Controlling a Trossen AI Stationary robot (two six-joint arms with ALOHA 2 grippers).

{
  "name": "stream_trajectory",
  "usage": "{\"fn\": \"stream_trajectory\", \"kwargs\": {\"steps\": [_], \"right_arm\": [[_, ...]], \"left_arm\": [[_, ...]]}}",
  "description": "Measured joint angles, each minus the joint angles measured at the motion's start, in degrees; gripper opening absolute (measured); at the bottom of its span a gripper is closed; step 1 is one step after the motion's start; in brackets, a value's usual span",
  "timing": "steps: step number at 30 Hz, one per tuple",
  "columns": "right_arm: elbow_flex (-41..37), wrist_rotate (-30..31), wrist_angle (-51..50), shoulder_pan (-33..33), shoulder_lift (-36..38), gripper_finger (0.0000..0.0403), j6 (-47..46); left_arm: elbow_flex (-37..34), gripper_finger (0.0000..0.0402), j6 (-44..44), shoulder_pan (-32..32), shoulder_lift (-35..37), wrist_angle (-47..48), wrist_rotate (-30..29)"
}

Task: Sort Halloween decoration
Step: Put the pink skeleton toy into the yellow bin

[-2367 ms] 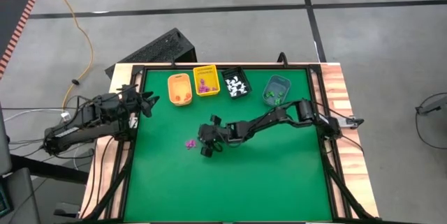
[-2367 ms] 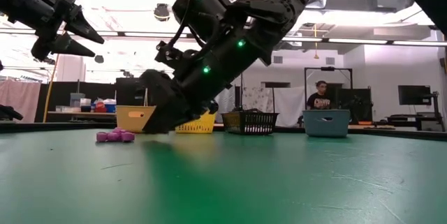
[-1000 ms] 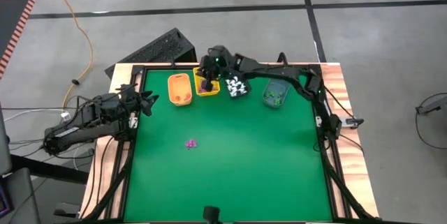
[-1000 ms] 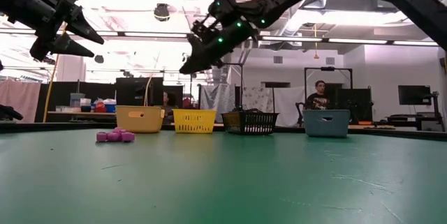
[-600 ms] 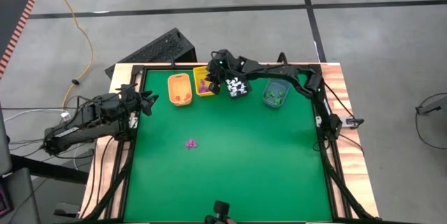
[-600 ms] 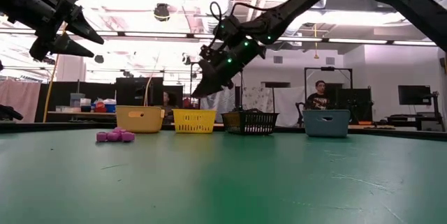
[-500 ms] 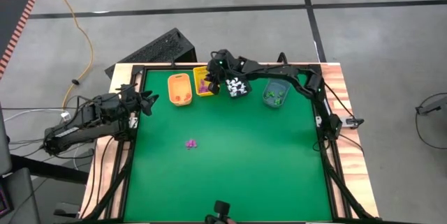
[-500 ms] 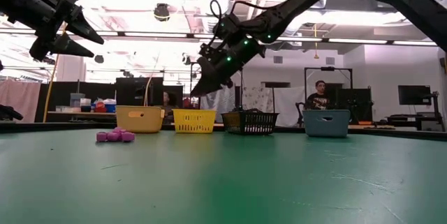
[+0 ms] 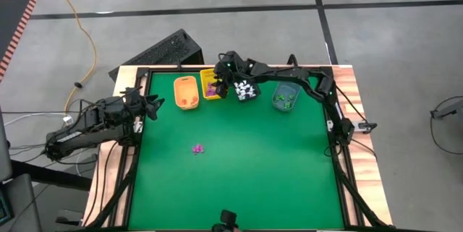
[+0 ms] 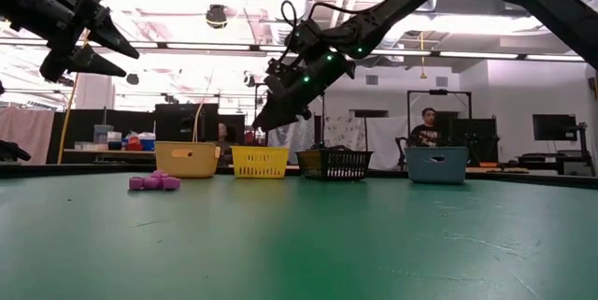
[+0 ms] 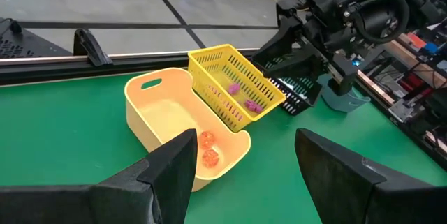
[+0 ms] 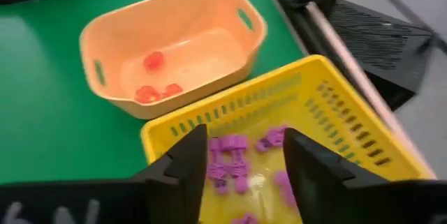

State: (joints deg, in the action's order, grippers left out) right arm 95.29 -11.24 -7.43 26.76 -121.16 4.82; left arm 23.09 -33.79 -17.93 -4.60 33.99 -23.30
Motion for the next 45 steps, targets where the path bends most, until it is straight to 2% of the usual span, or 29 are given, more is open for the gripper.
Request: {"fn": "stream_trajectory", "kwargs": {"steps": [4, 9, 16, 18, 25, 28, 36, 39, 45], "right_arm": [[1.1, -7.4, 0.3, -0.7, 0.1, 0.0202, -0.5], [3.5, -14.5, 0.3, -4.0, 0.3, 0.0202, -0.5], [5.0, -16.7, -0.2, -11.3, 0.3, 0.0193, -0.5], [5.0, -14.5, -2.1, -14.0, 0.3, 0.0192, -0.5], [4.9, 7.3, -7.7, -24.1, 0.2, 0.0192, -1.3], [4.2, 12.7, -9.2, -27.6, 0.3, 0.0192, -3.0], [3.8, 16.7, -17.2, -34.0, 0.3, 0.0191, -12.5], [3.7, 17.1, -22.9, -33.9, 1.2, 0.0191, -13.3], [2.7, 15.1, -25.7, -33.6, 2.6, 0.0191, -13.4]], "left_arm": [[0.0, 0.0231, -0.1, 0.0, 0.0, 0.0, 0.1], [0.0, 0.0231, -0.1, 0.0, 0.0, 0.0, 0.1], [0.0, 0.0231, -0.1, 0.0, 0.0, 0.0, 0.1], [0.0, 0.0231, 0.1, 0.0, 0.0, 0.0, 0.2], [0.0, 0.0231, 1.2, 0.0, 0.0, 0.0, 0.2], [0.0, 0.0231, 1.6, 0.0, 0.0, 0.0, 0.2], [0.0, 0.0231, 2.0, 0.0, 0.0, 0.0, 0.5], [0.0, 0.0231, 2.0, 0.0, 0.0, 0.0, 0.5], [0.0, 0.0231, 1.8, 0.0, 0.0, 0.0, 0.3]]}}
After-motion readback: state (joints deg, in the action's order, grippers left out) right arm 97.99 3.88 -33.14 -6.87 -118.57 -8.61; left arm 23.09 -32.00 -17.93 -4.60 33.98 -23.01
